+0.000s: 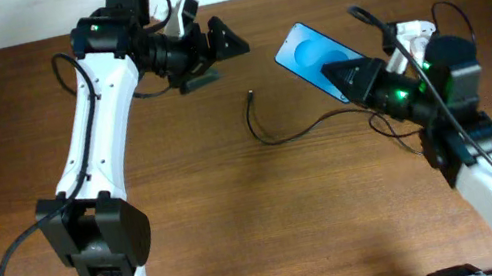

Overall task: Plug charger to phone and switch on socket
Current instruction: 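Hold the phone upright with the right gripper, raise left gripper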

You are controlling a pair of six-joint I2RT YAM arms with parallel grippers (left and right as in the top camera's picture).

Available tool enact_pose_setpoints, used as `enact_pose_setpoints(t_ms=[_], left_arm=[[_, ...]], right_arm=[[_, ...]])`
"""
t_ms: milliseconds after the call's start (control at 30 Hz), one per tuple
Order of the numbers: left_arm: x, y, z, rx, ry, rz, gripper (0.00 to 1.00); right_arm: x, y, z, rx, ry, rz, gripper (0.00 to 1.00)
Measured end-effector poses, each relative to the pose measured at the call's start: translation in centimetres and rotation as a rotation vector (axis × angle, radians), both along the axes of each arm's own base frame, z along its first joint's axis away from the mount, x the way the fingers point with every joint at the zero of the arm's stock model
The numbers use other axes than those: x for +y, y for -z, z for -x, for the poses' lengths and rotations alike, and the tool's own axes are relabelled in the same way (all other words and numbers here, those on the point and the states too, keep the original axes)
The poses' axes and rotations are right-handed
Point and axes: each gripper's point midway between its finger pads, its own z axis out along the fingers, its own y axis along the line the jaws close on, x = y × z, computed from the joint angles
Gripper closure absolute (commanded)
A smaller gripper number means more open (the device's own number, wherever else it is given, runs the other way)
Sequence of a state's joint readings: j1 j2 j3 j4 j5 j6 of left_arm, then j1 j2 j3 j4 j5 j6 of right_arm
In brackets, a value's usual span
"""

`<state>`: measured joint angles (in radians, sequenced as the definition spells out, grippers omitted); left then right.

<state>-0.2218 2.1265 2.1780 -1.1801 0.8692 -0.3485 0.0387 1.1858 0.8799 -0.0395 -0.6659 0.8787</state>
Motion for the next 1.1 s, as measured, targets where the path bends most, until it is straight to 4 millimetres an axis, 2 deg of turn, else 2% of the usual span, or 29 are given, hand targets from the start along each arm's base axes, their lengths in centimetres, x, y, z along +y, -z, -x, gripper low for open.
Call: enact_pose_setpoints(t_ms=[67,133,300,400,500,600,700,867,1100], left_arm=[[-0.7,-0.9,0.5,-0.039,0.062,0.057,0.01],[-1.3,-1.6,0.9,-0.068,0.108,0.101,0.01],[-2.5,-4.0,1.1,-0.14,0.185,0.237,0.01],[-3.0,-5.5,1.2,-0.164,0.214,0.311,0.01],[-3.2,-6.1,1.2,-0.153,0.217,0.344,0.01],[-3.2,-6.3,1.3,-0.134,0.214,0.355,0.01],[-3.2,-6.3,1.3,-0.125,0.212,0.359,0.01],[-3.2,-6.1,0.7,-0.112,0.178,0.335,0.01],[-3.3,-6.8,-0.9,-0.142,0.132,0.341,0.01]], right_arm=[[0.0,-1.9,1.1,-0.044,0.0,-0.013,0.96],[-0.1,-2.8,1.5,-0.055,0.01,-0.03,0.96],[0.0,-3.5,0.1,-0.06,0.074,-0.085,0.96],[1.9,-4.2,-0.8,-0.08,0.077,-0.133,0.96],[4.0,-2.9,-1.4,-0.002,0.108,-0.187,0.96],[4.9,-1.4,-2.3,0.073,0.172,-0.23,0.96],[5.1,-0.7,-3.4,0.109,0.249,-0.282,0.96],[4.7,-1.0,-5.0,0.084,0.317,-0.344,0.96],[4.4,-0.6,-5.5,0.089,0.345,-0.354,0.96]])
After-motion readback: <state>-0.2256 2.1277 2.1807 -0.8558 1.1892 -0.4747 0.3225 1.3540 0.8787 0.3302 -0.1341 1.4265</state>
